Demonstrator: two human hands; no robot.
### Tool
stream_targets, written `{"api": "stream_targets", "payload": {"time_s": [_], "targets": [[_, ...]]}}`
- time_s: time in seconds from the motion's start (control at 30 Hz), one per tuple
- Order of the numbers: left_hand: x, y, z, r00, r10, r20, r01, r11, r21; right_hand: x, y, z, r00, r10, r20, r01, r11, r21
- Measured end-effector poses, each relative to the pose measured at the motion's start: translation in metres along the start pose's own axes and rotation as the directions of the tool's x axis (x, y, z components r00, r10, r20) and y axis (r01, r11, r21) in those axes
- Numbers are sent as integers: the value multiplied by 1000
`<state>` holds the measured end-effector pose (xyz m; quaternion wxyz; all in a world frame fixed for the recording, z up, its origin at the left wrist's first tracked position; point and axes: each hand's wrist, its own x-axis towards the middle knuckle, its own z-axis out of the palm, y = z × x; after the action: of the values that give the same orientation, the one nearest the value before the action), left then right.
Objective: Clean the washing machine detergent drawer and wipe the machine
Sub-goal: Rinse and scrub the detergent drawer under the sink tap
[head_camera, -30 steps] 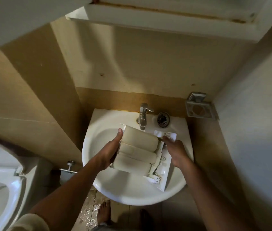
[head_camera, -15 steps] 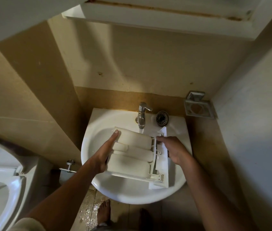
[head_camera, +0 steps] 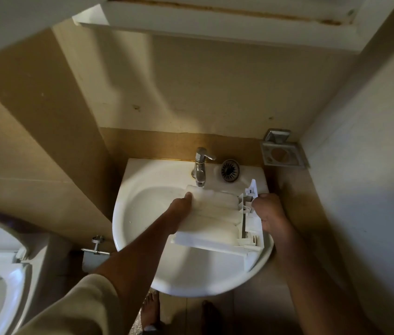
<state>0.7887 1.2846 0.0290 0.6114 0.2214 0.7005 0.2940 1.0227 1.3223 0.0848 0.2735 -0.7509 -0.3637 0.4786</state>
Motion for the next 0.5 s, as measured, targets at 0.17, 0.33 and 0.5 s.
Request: {"api": "stream_targets", "payload": {"time_s": [0.17,0.33,0.5], "targets": [[-21,28,20,993,79,-91,-68,990,121,6,3,-6,997,-14,-73,9,997,-76],[-12,34,12,979,19,-203,-13,999,29,7,3,2,996,-34,-89,23,993,-119],[12,27,-19,962,2,-273,-16,999,-48,7,2,32,1000,-18,-16,16,986,-169]]}}
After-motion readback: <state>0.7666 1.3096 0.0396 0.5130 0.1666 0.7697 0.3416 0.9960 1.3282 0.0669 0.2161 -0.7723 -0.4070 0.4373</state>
